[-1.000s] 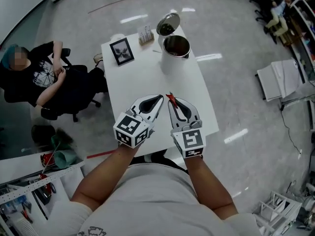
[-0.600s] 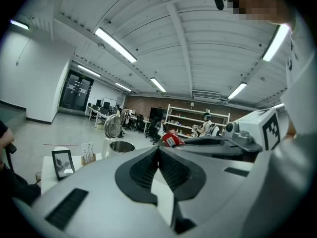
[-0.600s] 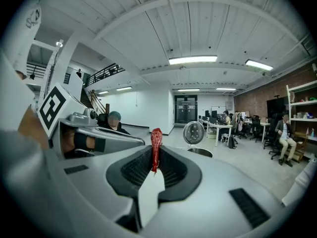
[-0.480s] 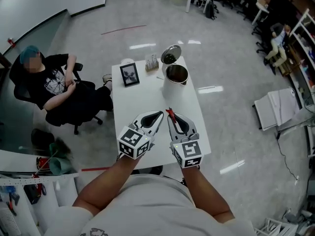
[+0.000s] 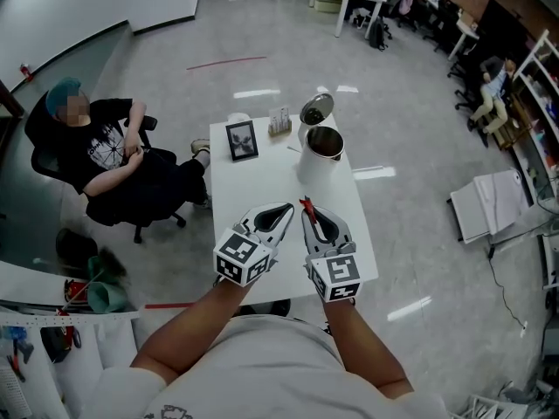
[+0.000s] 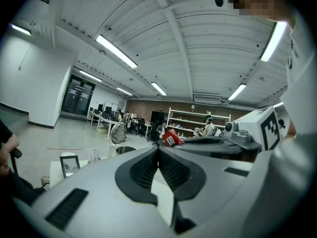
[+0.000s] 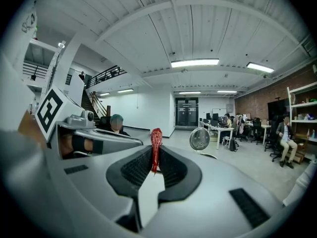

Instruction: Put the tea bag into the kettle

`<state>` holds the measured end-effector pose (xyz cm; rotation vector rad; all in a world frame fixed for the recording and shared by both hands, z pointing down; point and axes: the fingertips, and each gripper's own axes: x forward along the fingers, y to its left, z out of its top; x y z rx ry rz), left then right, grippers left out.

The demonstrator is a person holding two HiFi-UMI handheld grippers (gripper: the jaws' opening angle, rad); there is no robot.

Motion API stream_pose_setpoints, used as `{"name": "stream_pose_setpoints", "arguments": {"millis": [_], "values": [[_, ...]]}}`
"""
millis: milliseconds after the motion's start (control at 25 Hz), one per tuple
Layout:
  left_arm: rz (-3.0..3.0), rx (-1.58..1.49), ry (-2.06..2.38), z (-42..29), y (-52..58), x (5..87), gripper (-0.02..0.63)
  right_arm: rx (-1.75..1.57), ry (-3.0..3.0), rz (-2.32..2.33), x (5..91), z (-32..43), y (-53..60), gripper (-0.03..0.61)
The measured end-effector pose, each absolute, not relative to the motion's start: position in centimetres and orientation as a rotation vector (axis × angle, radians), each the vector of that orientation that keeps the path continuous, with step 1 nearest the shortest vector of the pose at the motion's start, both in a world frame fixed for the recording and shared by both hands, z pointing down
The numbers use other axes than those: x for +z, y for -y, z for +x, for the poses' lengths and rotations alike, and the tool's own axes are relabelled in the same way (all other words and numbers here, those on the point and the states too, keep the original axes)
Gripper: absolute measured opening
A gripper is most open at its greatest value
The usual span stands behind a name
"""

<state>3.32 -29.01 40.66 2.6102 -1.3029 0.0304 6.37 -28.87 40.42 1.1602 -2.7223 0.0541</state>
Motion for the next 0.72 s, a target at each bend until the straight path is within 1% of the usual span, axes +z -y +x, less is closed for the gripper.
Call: {"name": "stream_pose_setpoints", "arguments": {"millis": [320, 720], "values": [[2.641, 0.032, 1.210, 1.9, 26.6, 40.5, 0.011, 0.070, 2.677, 1.254, 40.3, 5.1, 26.4, 0.046], [2.682, 0.041, 1.133, 1.7, 25.1, 40.8, 0.011, 0.097, 2.644, 1.353, 40.8, 5.2, 24.4, 0.046]]}}
